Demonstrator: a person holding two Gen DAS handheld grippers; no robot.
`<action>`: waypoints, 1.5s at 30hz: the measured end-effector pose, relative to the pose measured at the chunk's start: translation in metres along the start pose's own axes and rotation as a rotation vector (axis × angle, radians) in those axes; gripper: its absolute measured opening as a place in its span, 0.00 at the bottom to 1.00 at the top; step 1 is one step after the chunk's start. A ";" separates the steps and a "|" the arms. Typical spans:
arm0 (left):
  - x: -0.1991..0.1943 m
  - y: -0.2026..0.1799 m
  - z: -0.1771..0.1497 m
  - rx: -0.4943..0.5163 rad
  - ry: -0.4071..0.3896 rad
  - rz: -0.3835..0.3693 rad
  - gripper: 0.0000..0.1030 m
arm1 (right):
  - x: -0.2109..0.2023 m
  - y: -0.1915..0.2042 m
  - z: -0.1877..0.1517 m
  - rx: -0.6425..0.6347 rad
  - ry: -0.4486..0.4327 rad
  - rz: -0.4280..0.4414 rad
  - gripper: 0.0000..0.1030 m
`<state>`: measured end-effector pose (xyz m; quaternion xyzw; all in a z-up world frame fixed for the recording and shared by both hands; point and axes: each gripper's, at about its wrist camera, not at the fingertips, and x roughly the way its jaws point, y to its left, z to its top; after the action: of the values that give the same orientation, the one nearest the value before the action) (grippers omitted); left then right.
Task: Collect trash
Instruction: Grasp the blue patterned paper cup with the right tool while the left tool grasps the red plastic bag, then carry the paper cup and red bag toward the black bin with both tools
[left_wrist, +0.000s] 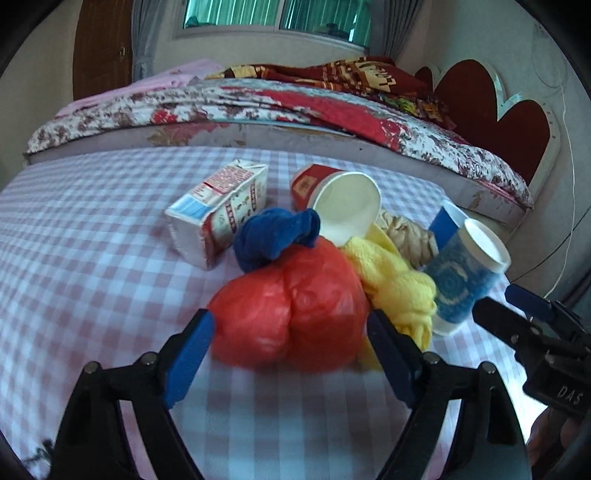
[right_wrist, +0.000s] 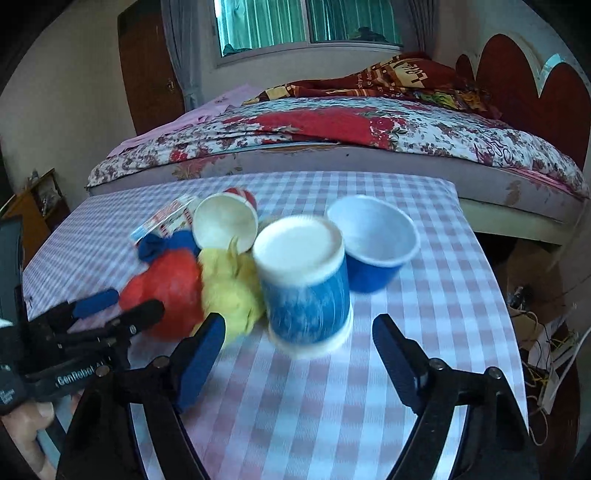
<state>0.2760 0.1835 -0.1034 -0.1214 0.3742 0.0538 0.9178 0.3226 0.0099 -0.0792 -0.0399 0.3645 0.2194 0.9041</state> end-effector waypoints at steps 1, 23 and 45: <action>0.003 0.000 0.002 -0.002 0.004 -0.003 0.83 | 0.005 -0.002 0.004 0.007 0.001 -0.002 0.80; -0.040 0.014 -0.025 0.024 -0.006 0.001 0.41 | -0.031 -0.009 -0.012 0.023 -0.033 0.024 0.57; -0.126 -0.064 -0.079 0.151 -0.091 -0.056 0.39 | -0.166 -0.054 -0.074 0.097 -0.122 -0.045 0.57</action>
<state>0.1449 0.1003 -0.0585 -0.0594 0.3315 0.0052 0.9415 0.1921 -0.1168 -0.0261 0.0090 0.3180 0.1831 0.9302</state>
